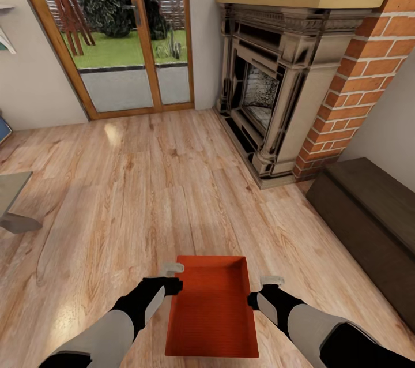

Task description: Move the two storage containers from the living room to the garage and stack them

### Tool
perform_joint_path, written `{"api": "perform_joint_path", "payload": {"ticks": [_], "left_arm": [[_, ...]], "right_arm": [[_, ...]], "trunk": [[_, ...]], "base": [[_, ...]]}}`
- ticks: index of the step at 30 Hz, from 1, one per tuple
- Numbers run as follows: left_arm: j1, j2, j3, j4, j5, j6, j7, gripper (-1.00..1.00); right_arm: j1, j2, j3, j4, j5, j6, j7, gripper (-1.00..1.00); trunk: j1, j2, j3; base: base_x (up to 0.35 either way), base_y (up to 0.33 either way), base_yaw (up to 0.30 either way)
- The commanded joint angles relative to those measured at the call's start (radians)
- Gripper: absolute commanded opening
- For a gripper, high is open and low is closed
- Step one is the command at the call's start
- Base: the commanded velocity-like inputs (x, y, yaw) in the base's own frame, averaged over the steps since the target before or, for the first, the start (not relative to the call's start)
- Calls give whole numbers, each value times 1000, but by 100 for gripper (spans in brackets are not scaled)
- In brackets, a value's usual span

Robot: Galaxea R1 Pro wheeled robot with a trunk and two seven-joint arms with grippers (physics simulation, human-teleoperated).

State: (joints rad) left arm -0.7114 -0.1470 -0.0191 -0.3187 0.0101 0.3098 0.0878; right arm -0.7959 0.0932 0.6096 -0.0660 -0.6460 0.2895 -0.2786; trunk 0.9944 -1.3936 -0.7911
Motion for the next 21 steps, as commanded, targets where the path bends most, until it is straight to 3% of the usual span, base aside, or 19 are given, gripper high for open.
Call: {"api": "perform_joint_path", "payload": {"ticks": [1,11,16,21], "left_arm": [[0,0,-2,0,1,3,5,100],[0,-2,-3,2,-3,5,19,100],[0,-3,-1,2,0,-1,18,100],[0,-3,0,24,4,2,19,100]], "right_arm": [[0,0,9,-2,-7,4,-5,100],[0,1,20,-1,-1,-17,-4,100],[0,33,21,-2,2,-19,-4,100],[0,38,21,-1,2,-24,-4,100]], "trunk": [[0,0,-1],[0,0,-1],[0,0,-1],[0,0,-1]], "base": [[0,0,0],[0,0,0],[0,0,0],[0,0,0]]}}
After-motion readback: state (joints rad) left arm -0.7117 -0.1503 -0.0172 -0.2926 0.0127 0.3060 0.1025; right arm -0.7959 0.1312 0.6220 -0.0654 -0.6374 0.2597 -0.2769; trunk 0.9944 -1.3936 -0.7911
